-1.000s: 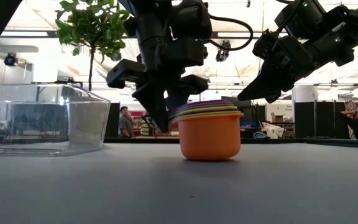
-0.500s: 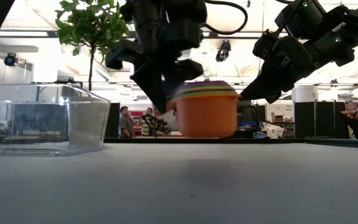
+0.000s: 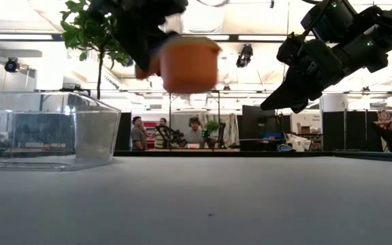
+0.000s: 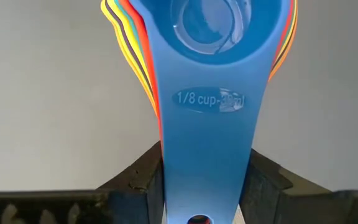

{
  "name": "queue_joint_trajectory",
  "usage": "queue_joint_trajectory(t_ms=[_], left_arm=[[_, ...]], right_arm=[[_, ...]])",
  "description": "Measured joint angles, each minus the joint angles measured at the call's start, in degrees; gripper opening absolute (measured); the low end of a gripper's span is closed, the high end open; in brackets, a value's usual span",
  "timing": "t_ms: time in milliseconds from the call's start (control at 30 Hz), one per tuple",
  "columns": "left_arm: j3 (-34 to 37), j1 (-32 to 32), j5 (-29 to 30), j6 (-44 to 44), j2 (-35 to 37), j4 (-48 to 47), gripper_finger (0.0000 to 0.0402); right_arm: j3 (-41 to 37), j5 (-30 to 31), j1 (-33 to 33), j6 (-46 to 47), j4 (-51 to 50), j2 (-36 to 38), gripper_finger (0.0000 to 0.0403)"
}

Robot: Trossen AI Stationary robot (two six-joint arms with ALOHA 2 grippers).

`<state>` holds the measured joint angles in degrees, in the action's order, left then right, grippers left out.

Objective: Nest measuring cups in basket
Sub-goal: Put the stacked colored measuring cups into the transparent bin

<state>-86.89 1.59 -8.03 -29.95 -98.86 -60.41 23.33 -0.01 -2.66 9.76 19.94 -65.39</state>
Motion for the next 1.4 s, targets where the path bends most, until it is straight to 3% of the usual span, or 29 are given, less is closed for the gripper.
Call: queue_joint_trajectory(t_ms=[167,533,733,1000,1400], left_arm=[[4.2,1.5,1.3,4.8,9.2,-2.3,0.013],[26.8,2.6,3.3,15.1,36.0,0.8,0.013],[33.7,2.6,6.0,19.3,45.9,-5.8,0.013],[42.4,2.6,6.2,22.6,49.8,-5.6,0.013],[42.0,2.6,7.6,22.8,42.8,-4.7,0.013]], right_arm=[[0.0,0.0,0.0,-0.2,0.0,0.0,0.0009],[0.0,0.0,0.0,-0.8,0.0,0.0,0.0009],[0.0,0.1,0.0,-0.9,0.1,0.0,0.0009],[0.0,1.6,0.0,-1.0,0.1,0.0,0.0009],[0.0,1.6,0.0,-1.0,0.1,0.0,0.0009]])
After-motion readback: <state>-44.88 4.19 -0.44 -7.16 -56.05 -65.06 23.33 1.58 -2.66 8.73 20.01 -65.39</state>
